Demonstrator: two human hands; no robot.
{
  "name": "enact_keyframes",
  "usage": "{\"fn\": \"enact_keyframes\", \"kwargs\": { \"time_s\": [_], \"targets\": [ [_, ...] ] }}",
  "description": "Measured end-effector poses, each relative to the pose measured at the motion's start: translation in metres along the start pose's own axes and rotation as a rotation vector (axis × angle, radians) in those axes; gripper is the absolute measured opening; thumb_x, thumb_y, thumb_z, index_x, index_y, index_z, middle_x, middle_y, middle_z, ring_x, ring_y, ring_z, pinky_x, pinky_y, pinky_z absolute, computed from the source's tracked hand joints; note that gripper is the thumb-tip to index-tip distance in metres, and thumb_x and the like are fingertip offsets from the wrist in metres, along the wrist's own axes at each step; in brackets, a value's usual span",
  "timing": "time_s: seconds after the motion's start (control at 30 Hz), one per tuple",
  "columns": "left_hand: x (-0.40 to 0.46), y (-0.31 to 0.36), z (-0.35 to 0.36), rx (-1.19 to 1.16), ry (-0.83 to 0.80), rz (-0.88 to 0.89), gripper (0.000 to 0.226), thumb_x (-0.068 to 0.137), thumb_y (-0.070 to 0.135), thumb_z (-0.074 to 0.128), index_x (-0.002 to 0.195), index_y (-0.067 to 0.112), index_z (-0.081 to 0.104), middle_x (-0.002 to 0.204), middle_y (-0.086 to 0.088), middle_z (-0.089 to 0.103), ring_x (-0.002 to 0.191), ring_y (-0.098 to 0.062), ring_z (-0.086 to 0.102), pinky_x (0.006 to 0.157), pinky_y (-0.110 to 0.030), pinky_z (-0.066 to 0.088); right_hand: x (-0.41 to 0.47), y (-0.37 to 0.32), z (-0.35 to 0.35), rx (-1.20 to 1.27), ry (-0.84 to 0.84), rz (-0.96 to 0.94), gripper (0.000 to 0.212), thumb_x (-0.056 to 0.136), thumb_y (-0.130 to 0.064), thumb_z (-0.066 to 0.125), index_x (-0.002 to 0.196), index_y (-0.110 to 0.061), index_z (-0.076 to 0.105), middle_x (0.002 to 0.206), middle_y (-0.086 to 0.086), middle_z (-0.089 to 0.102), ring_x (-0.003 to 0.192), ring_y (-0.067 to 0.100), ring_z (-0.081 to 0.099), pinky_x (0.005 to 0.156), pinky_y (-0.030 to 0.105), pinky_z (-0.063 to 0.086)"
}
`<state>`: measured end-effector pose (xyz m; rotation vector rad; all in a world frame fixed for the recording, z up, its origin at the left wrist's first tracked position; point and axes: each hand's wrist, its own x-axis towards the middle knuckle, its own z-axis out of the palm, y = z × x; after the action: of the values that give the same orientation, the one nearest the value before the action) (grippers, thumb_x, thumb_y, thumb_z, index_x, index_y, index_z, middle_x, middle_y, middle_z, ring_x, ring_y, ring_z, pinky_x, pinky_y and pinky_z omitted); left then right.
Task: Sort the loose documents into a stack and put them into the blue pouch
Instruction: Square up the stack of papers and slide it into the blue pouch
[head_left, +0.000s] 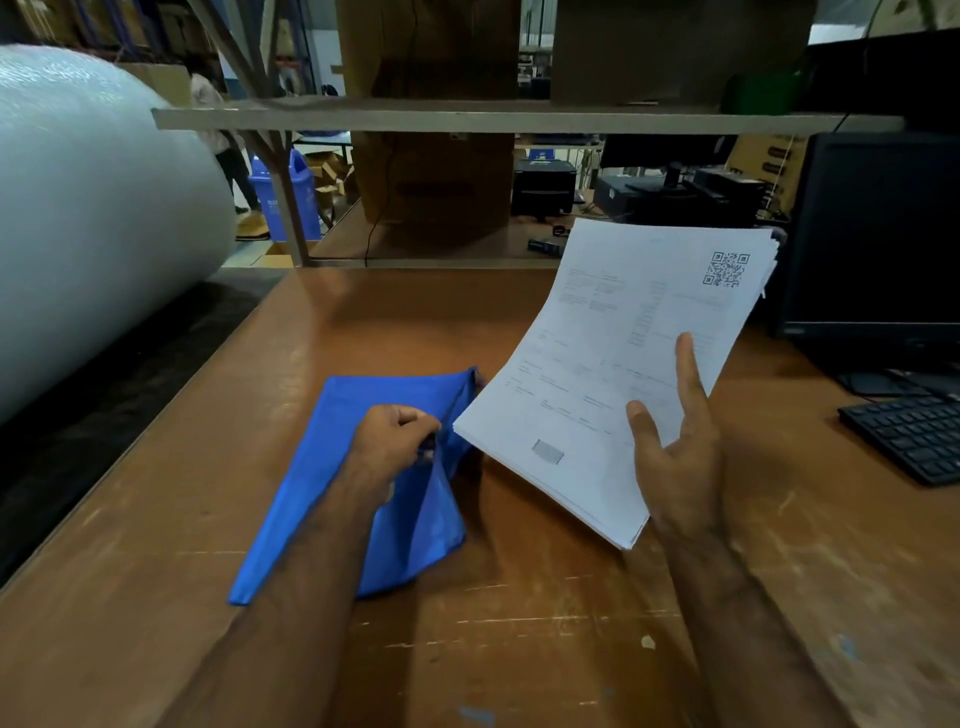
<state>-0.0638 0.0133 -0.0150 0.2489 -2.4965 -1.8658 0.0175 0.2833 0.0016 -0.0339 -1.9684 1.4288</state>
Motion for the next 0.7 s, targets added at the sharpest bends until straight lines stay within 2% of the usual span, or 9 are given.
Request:
{"fn": "enact_keyframes", "kwargs": {
  "time_s": [0.07,0.1,0.17,0.27,0.4,0.47,0.53,0.63,0.7],
  "targets": [
    [0.000,0.001,0.001,0.046,0.001,0.014,0.017,0.085,0.007,0.070,0.072,-0.003,0.072,0.072,-0.023,0.066,0.065,-0.019,0.061,0.052,-0.023,0.049,0.000,-0.001,0.002,-0.003,0.035,-0.003,0.072,0.098,-0.012,0.064,0.155,-0.044,0.034,0.144,-0.036,0.039,0.120,-0.027,0.042,0.078,-0.002,0.045],
    [0.002,0.001,0.001,0.097,0.023,0.036,0.020,0.084,0.009,0.070,0.064,0.007,0.073,0.070,-0.018,0.068,0.064,-0.017,0.060,0.055,-0.025,0.049,0.001,0.000,0.003,-0.006,0.049,-0.008,0.068,0.098,-0.012,0.064,0.153,-0.042,0.038,0.144,-0.032,0.041,0.119,-0.027,0.043,0.077,-0.002,0.045],
    [0.006,0.002,0.001,0.194,0.055,0.073,0.026,0.082,0.010,0.069,0.057,0.015,0.070,0.057,-0.003,0.065,0.056,-0.013,0.057,0.053,-0.025,0.047,0.000,0.003,0.001,-0.016,0.059,-0.017,0.057,0.098,-0.013,0.064,0.146,-0.041,0.048,0.142,-0.030,0.045,0.117,-0.026,0.046,0.077,0.000,0.047],
    [0.010,0.007,0.003,0.269,0.079,0.135,0.020,0.082,0.009,0.066,0.063,0.012,0.071,0.051,0.006,0.062,0.049,-0.013,0.058,0.055,-0.034,0.059,0.000,0.010,0.000,-0.041,0.037,-0.024,0.046,0.098,-0.017,0.065,0.138,-0.038,0.058,0.140,-0.029,0.050,0.117,-0.022,0.050,0.081,0.004,0.051],
    [0.010,0.015,0.009,0.309,0.065,0.165,0.010,0.082,0.005,0.067,0.076,0.011,0.072,0.062,-0.003,0.070,0.056,-0.017,0.066,0.066,-0.040,0.064,-0.001,0.014,0.006,-0.051,0.048,-0.004,0.045,0.097,-0.014,0.066,0.139,-0.030,0.060,0.143,-0.020,0.052,0.116,-0.026,0.046,0.082,0.000,0.046],
    [0.010,0.014,0.010,0.281,0.053,0.157,0.019,0.079,0.001,0.068,0.090,0.015,0.066,0.071,-0.011,0.072,0.066,-0.023,0.068,0.067,-0.043,0.064,-0.002,0.012,0.010,-0.047,0.050,0.002,0.045,0.097,-0.013,0.065,0.140,-0.028,0.060,0.142,-0.023,0.051,0.115,-0.029,0.045,0.081,-0.002,0.044],
    [0.010,0.013,0.010,0.272,0.039,0.161,0.030,0.076,-0.004,0.066,0.094,0.019,0.059,0.072,-0.014,0.068,0.064,-0.026,0.064,0.062,-0.044,0.063,-0.004,0.010,0.012,-0.052,0.016,-0.003,0.046,0.098,-0.013,0.065,0.140,-0.030,0.059,0.138,-0.030,0.049,0.115,-0.030,0.044,0.082,-0.002,0.044],
    [0.014,0.012,0.010,0.358,0.021,0.221,0.028,0.071,-0.006,0.063,0.081,0.020,0.064,0.063,-0.003,0.059,0.061,-0.023,0.057,0.060,-0.041,0.060,-0.016,0.011,0.012,-0.116,-0.073,-0.039,0.047,0.098,-0.016,0.065,0.140,-0.035,0.055,0.135,-0.038,0.044,0.116,-0.030,0.043,0.085,-0.004,0.041],
    [0.015,0.016,0.011,0.418,0.013,0.241,0.028,0.073,-0.005,0.063,0.075,0.022,0.067,0.064,0.003,0.058,0.067,-0.022,0.059,0.060,-0.032,0.055,-0.025,0.013,0.009,-0.139,-0.132,-0.024,0.049,0.096,-0.024,0.064,0.140,-0.041,0.052,0.135,-0.043,0.042,0.117,-0.030,0.043,0.082,-0.002,0.043]
  ]
}}
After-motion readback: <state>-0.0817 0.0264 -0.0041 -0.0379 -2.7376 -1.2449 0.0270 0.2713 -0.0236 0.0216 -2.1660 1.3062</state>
